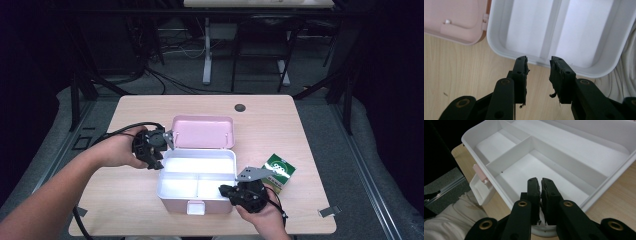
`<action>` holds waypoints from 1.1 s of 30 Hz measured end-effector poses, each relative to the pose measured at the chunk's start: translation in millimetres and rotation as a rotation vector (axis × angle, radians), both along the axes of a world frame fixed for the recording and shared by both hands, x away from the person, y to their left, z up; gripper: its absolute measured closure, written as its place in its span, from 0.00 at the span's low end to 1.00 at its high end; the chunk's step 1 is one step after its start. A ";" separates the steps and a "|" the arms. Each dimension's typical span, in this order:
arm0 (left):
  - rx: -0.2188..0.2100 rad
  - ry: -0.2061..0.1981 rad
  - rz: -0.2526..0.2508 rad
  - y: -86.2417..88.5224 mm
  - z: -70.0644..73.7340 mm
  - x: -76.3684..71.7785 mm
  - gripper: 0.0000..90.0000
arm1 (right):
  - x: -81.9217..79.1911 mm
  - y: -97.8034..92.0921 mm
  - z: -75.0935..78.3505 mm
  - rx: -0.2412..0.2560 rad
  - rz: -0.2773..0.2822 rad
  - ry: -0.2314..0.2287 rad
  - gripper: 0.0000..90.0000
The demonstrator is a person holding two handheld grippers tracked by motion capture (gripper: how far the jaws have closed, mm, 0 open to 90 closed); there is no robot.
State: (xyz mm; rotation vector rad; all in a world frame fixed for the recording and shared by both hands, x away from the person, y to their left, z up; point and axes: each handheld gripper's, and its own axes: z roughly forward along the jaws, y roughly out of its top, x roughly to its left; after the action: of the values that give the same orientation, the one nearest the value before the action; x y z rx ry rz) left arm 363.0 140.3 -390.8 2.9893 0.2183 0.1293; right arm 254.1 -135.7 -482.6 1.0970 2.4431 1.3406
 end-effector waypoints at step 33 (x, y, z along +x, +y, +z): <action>0.031 -0.005 -0.136 -77.4 -19.1 -11.5 0.84 | 3.0 -47.1 22.7 0.032 -0.131 -0.043 0.92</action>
State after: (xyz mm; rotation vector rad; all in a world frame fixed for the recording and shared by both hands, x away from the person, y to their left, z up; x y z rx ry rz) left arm 351.5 62.9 -409.8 3.0223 0.0126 0.1260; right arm 257.1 -182.8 -459.9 1.1997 2.2839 1.3532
